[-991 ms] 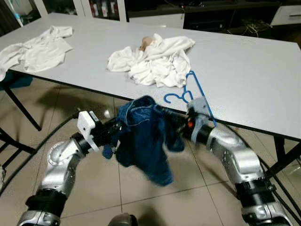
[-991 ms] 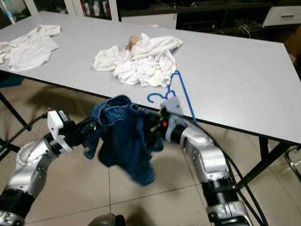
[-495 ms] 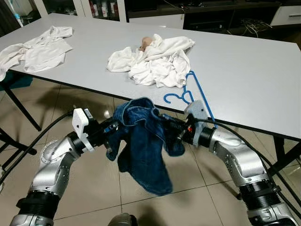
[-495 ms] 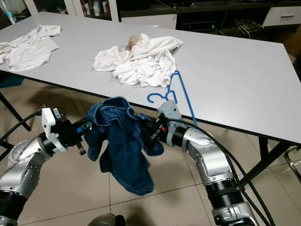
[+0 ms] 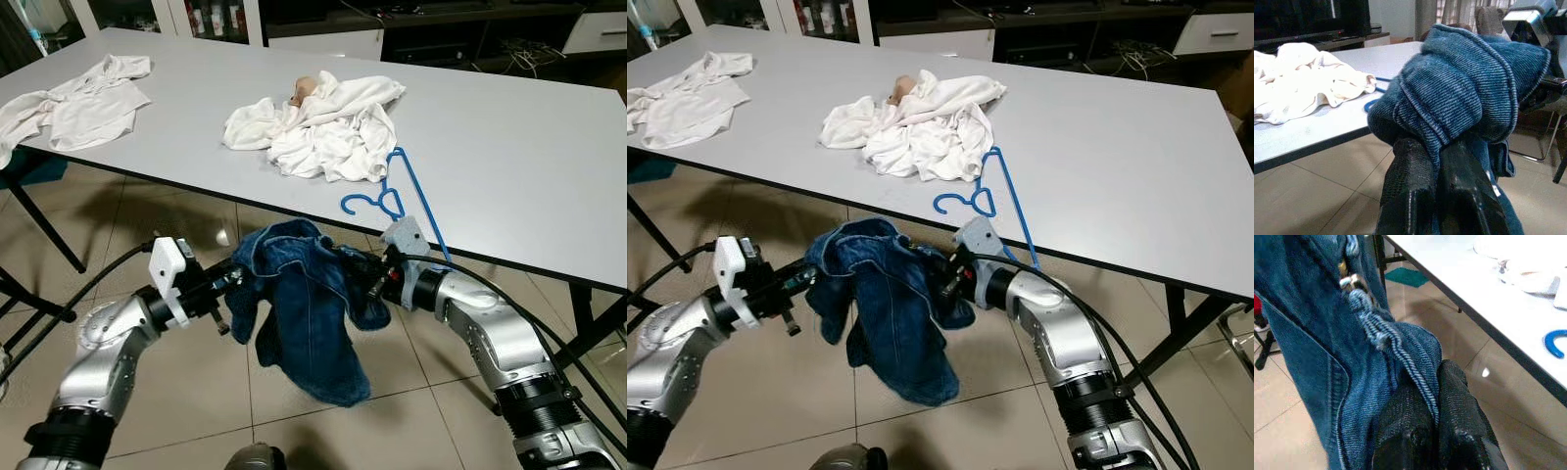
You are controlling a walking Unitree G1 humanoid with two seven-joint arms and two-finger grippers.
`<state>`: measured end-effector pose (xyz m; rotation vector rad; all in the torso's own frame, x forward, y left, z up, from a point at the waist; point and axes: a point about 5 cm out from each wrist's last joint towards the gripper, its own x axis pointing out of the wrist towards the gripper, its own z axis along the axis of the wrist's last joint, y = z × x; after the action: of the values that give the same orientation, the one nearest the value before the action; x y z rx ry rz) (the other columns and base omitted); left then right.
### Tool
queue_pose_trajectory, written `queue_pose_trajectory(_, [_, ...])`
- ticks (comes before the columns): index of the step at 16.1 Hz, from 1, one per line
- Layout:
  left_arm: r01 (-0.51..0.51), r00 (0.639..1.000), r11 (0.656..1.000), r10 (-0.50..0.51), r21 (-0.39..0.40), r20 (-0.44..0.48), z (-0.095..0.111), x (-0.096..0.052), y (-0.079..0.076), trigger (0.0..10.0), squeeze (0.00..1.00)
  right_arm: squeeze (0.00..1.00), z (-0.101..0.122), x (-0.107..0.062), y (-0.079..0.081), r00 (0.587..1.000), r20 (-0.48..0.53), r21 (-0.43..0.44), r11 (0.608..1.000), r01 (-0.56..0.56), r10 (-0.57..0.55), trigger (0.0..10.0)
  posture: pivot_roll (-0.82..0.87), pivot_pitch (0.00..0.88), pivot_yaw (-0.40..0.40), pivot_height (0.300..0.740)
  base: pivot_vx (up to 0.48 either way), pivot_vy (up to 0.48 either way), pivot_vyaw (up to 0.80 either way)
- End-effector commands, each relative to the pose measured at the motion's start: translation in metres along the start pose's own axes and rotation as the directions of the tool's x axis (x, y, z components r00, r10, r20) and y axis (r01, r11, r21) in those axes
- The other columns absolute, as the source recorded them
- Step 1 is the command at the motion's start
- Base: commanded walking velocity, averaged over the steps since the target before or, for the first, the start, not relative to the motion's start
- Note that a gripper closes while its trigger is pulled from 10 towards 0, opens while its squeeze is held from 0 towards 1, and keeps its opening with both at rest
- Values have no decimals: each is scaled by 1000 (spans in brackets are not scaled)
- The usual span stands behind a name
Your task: Hang hanger
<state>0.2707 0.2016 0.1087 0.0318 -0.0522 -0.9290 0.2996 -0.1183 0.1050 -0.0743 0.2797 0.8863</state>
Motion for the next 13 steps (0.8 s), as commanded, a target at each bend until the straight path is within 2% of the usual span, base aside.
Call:
queue_pose_trajectory(1, [-9, 1000, 1000, 8, 28, 7, 8, -4, 3, 0, 0, 1000, 10, 2, -3, 999, 37, -28, 1000, 11, -10, 10000, 6, 0, 68, 740, 0, 0, 0])
queue_pose_trajectory(3, [-15, 1000, 999, 15, 33, 7, 8, -4, 3, 0, 0, 1000, 18, 3, -6, 997, 73, -26, 999, 36, -34, 10000, 7, 0, 67, 740, 0, 0, 0])
queue_pose_trajectory(4, [-18, 1000, 999, 18, 37, 10, 9, -3, 4, 0, 0, 812, 22, 3, -7, 996, 87, -31, 999, 40, -37, 10000, 7, 0, 66, 740, 0, 0, 0])
queue_pose_trajectory(5, [-20, 1000, 999, 19, 39, 12, 9, -3, 4, 0, 0, 0, 24, 3, -7, 995, 92, -33, 999, 38, -35, 10000, 7, 0, 66, 740, 0, 0, 0])
queue_pose_trajectory(9, [-28, 1000, 998, 27, 53, 13, 11, -2, 6, 0, 0, 0, 26, -3, -13, 995, 98, -65, 997, 33, -27, 10000, 4, 0, 67, 740, 0, 0, 0])
queue_pose_trajectory(10, [-29, 1000, 998, 29, 57, 12, 12, -2, 7, 0, 0, 0, 27, -6, -19, 994, 96, -74, 996, 57, -50, 10000, 3, 0, 68, 740, 0, 0, 0])
queue_pose_trajectory(11, [-29, 1000, 998, 28, 63, 8, 12, -2, 7, 0, 0, 0, 29, -10, -32, 989, 89, -92, 988, 127, -119, 10000, 2, 0, 69, 740, 0, 0, 0])
queue_pose_trajectory(12, [-26, 1000, 997, 26, 68, 3, 12, -3, 7, 0, 0, 0, 28, -13, -43, 977, 59, -171, 962, 212, -205, 10000, 2, 0, 70, 740, 0, 0, 0])
queue_pose_trajectory(13, [-23, 1000, 997, 23, 72, -1, 12, -2, 6, 0, 0, 0, 25, -13, -52, 954, 19, -286, 912, 292, -299, 10000, 2, 0, 69, 740, 0, 0, 0])
